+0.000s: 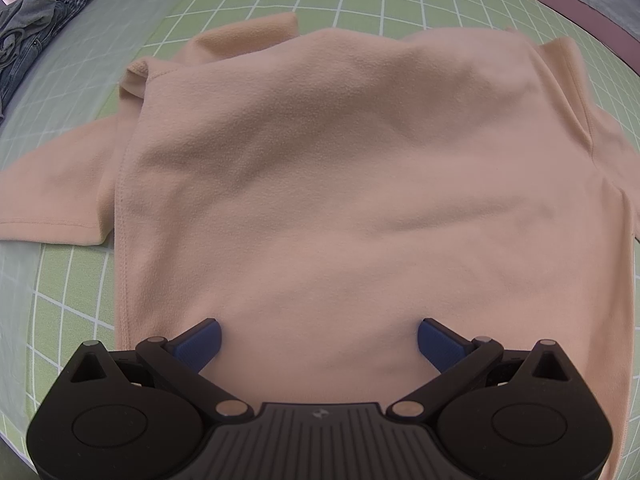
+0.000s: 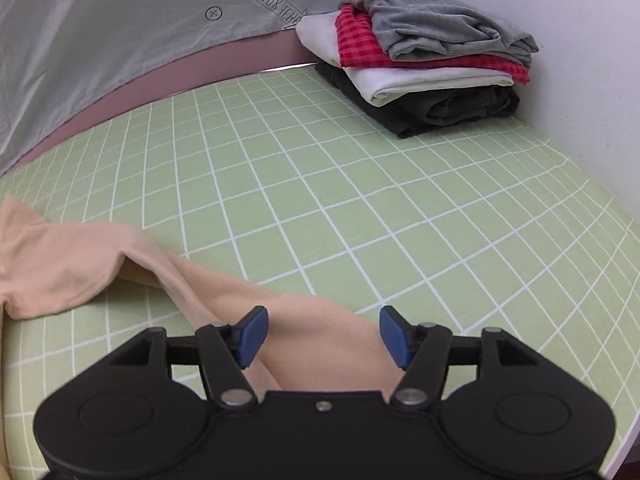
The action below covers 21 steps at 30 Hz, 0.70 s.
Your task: Fold clothes
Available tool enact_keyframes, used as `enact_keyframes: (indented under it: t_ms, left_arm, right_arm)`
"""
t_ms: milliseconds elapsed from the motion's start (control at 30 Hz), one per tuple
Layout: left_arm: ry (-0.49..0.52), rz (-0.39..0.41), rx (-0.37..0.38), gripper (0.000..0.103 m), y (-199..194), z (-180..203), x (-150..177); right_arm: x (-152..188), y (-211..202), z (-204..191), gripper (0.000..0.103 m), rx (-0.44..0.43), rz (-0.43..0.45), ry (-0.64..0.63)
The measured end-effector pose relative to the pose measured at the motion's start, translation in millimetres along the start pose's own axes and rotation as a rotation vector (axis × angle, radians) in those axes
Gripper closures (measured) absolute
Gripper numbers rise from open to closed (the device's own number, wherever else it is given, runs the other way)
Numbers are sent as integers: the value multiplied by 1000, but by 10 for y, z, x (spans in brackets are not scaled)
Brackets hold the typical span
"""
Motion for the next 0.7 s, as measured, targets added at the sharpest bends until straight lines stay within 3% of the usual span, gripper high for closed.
enact_keyframes:
  t_ms: [167,267,300,333,467,600,700]
  left_arm:
    - [0,1,0,0,61,18,-67]
    - [0,0,0,0,65,43,-82]
    - [1,0,0,0,67,43,-89]
    - [3,1,0,0,54,44,-58]
    - [5,2,0,0,56,51,-84]
    - [4,5,-1,0,-33,-49,124]
    - [3,8,-2,0,-28,36,207]
  right_arm:
    - [55,82,48,33,-23,-20,-19]
    - [60,81,8,61,-78,-35,-32]
    - [52,73,-11,83,-77,-35,-52]
    - [42,65,-31,98,-76,-34,-73]
    - [-157,-83,-56,102,-86,41,-92]
    - [-638,-484,27,102,-56,231,-63]
    - [-870,-613,161,102,-48,287,-25]
Point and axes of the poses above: each gripper's, at about its wrist camera, not at the fingertips, and y roughly the way its jaws point, z to its right, x to its underside, the point moved 10 cm from there along y, roughly the way its jaws point, and after that the axes turned 11 degrees about y, right-handed, at the moved point
